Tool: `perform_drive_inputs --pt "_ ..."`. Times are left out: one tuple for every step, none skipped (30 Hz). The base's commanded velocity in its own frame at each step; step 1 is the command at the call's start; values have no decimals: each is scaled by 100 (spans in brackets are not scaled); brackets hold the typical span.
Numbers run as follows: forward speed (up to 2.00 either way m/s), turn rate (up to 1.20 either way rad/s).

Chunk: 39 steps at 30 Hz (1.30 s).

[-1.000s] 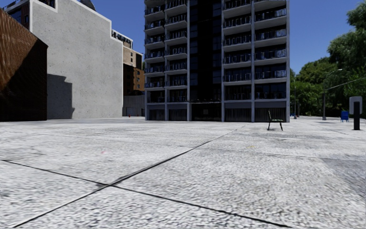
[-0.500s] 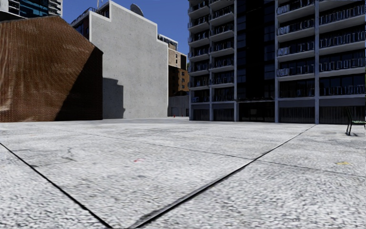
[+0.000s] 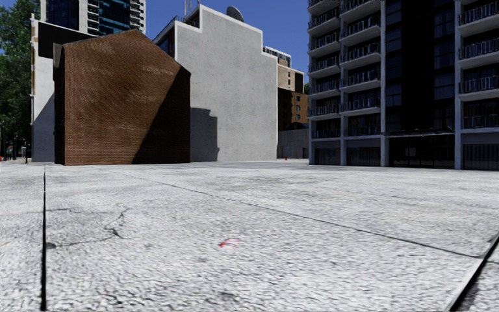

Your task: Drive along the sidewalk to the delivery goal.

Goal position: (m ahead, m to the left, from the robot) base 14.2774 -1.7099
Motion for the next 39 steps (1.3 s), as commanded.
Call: perform_drive_inputs --pt "200 0" --pt "200 0" --pt "200 0" --pt "200 0" --pt "200 0" --pt "200 0" --pt "200 0" --pt "200 0" --pt "200 0" --pt "200 0" --pt "200 0" --pt "200 0" --pt "200 0" --pt "200 0" --pt "200 0" --pt "200 0" --pt "200 0" --pt "200 0" --pt "200 0" --pt "200 0" --pt "200 0" --pt "200 0" --pt "200 0" --pt "200 0" --pt "200 0" --pt "200 0" --pt "200 0" --pt "200 0" --pt "200 0" --pt "200 0" --pt "200 0" --pt "200 0" --pt "200 0" --pt "200 0" --pt "200 0" --pt "200 0" --pt "200 0" --pt "200 0" --pt "200 0"
